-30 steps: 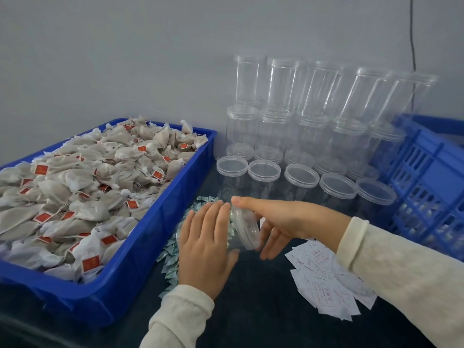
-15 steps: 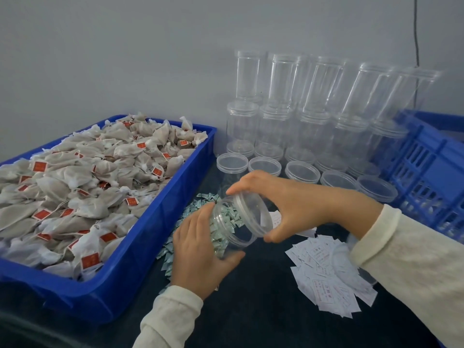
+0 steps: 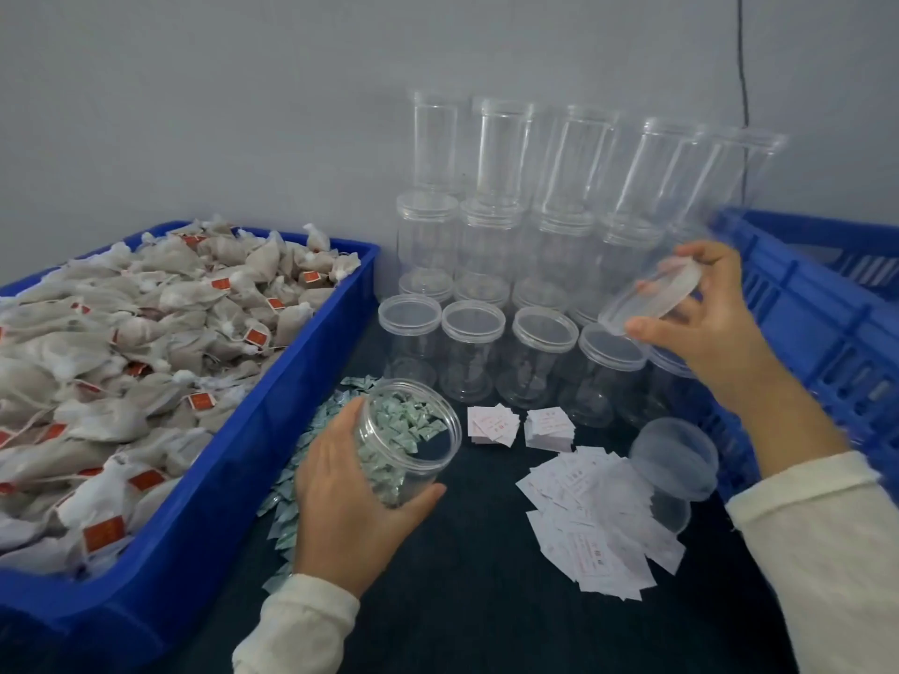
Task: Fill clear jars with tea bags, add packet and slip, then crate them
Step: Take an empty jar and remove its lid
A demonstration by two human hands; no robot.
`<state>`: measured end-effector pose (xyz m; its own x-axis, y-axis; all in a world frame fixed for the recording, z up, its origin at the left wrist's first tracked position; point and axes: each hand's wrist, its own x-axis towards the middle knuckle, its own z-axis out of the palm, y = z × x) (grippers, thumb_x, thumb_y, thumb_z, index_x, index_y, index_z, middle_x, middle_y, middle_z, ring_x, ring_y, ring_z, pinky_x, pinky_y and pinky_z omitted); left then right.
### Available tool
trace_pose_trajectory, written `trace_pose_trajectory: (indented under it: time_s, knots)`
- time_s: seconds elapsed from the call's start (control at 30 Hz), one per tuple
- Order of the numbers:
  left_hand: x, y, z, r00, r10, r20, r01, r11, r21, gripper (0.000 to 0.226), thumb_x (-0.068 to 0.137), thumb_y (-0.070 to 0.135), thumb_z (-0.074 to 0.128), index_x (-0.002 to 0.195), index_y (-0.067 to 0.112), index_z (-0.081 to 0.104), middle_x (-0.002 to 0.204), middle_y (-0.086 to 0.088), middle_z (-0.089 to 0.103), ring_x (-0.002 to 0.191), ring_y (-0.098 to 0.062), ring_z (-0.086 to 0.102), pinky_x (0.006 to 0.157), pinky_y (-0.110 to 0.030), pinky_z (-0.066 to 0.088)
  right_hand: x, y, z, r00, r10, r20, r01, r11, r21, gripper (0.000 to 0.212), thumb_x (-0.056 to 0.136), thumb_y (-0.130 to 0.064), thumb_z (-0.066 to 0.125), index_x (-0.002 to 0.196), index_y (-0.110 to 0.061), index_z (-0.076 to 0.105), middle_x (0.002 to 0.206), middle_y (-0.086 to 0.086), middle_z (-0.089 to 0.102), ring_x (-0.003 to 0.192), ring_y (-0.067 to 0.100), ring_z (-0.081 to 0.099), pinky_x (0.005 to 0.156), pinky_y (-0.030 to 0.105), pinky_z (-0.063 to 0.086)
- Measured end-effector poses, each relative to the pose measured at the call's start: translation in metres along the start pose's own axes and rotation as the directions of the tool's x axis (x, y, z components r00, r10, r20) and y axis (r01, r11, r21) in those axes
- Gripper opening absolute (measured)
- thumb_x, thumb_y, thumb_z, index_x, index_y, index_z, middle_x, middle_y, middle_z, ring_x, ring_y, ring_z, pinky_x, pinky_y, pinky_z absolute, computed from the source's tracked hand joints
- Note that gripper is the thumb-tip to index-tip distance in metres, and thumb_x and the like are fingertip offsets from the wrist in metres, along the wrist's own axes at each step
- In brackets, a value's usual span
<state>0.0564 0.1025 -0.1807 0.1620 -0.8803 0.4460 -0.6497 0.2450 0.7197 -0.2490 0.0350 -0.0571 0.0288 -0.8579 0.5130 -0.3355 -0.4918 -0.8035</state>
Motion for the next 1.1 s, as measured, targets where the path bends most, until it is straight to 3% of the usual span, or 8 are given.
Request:
trace_pose_trajectory:
  time_s: [0.07,0.2,0.33,0.5,0.6,0.73,0.83,1.1]
  knots:
    - [-0.001,0.000,0.004,1.000,-0.011,0.021,0.011,1.000,-0.005,0.109,0.051,0.043,0.090,0.141,0.023,0.032,0.136,0.001,0.044,0.128,-0.018,0.038,0.111,-0.052,0.031,-0.011,0.018,-0.013,0.985,0.042,-0.170,-0.048,0.998,-0.029,0.062,0.075,0.000,0.075,0.103,-0.038,0.035,0.116,-0.009,0.043,0.099,0.003,0.060,0.078,0.011,0.050]
    - [-0.001,0.002,0.011,0.998,-0.009,0.056,0.011,1.000,-0.025,0.111,0.050,0.042,0.091,0.141,0.024,0.032,0.136,-0.001,0.044,0.128,-0.022,0.040,0.109,-0.055,0.033,-0.045,0.059,-0.017,0.888,0.134,-0.440,-0.217,0.966,-0.144,0.059,0.074,-0.007,0.081,0.108,-0.020,0.034,0.122,0.004,0.045,0.095,-0.010,0.055,0.078,0.008,0.044]
    - [-0.003,0.004,0.016,0.996,0.000,0.086,0.002,1.000,-0.026,0.114,0.048,0.046,0.090,0.143,0.024,0.029,0.138,-0.002,0.043,0.129,-0.021,0.038,0.112,-0.051,0.030,-0.082,0.103,-0.005,0.783,0.271,-0.560,-0.475,0.841,-0.257,0.063,0.066,-0.026,0.088,0.107,-0.014,0.041,0.123,0.009,0.053,0.107,0.023,0.054,0.084,0.034,0.043]
    - [-0.005,0.001,0.015,0.995,0.006,0.099,-0.003,0.999,-0.033,0.114,0.047,0.048,0.089,0.142,0.030,0.028,0.132,0.012,0.040,0.128,-0.016,0.037,0.111,-0.049,0.030,-0.102,0.132,0.004,0.725,0.350,-0.593,-0.636,0.670,-0.383,0.066,0.063,-0.042,0.087,0.101,-0.018,0.039,0.119,0.017,0.051,0.110,0.034,0.048,0.084,0.038,0.040]
    - [-0.006,-0.003,0.013,0.995,0.015,0.096,-0.012,1.000,-0.025,0.114,0.047,0.049,0.089,0.141,0.033,0.028,0.130,0.016,0.037,0.129,-0.017,0.038,0.111,-0.048,0.031,-0.100,0.136,0.005,0.721,0.391,-0.572,-0.666,0.619,-0.416,0.071,0.066,-0.048,0.083,0.115,-0.012,0.046,0.124,0.016,0.050,0.114,0.035,0.048,0.092,0.046,0.045]
    - [-0.007,-0.007,0.014,0.996,0.032,0.082,-0.031,0.999,-0.015,0.113,0.047,0.047,0.091,0.141,0.030,0.029,0.130,0.016,0.038,0.128,-0.018,0.039,0.109,-0.043,0.030,-0.094,0.133,0.005,0.761,0.345,-0.549,-0.636,0.563,-0.528,0.078,0.075,-0.044,0.079,0.133,-0.006,0.044,0.146,0.017,0.034,0.129,0.038,0.037,0.102,0.050,0.038]
    - [-0.007,-0.008,0.014,0.996,0.039,0.079,-0.038,0.999,-0.011,0.113,0.048,0.049,0.089,0.142,0.028,0.030,0.126,0.019,0.034,0.126,-0.015,0.038,0.108,-0.038,0.027,-0.090,0.127,0.003,0.795,0.292,-0.532,-0.600,0.513,-0.615,0.078,0.077,-0.043,0.077,0.137,-0.006,0.043,0.150,0.017,0.030,0.135,0.036,0.029,0.107,0.050,0.032]
    - [-0.006,-0.003,0.014,0.994,0.011,0.108,-0.008,0.999,-0.033,0.113,0.049,0.046,0.090,0.143,0.029,0.029,0.136,0.012,0.040,0.130,-0.016,0.037,0.111,-0.047,0.030,-0.088,0.111,-0.003,0.828,0.298,-0.475,-0.558,0.528,-0.640,0.074,0.080,-0.039,0.075,0.138,-0.005,0.043,0.144,0.018,0.039,0.132,0.036,0.033,0.108,0.051,0.032]
